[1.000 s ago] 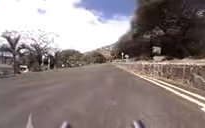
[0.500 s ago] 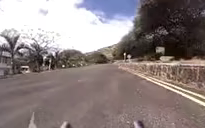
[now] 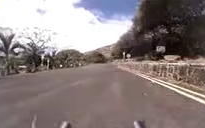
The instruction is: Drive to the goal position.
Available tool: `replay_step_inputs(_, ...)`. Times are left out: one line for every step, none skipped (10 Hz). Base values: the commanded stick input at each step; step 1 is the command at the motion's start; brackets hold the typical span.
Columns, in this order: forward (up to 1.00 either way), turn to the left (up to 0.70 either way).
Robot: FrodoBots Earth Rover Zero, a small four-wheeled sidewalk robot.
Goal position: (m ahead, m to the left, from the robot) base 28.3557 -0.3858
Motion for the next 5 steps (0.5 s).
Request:
replay_step_inputs(0.85,0.00)
replay_step_inputs(0.85,0.00)
replay_step_inputs(0.85,0.00)
replay_step_inputs(0.85,0.00)
replay_step_inputs(0.85,0.00)
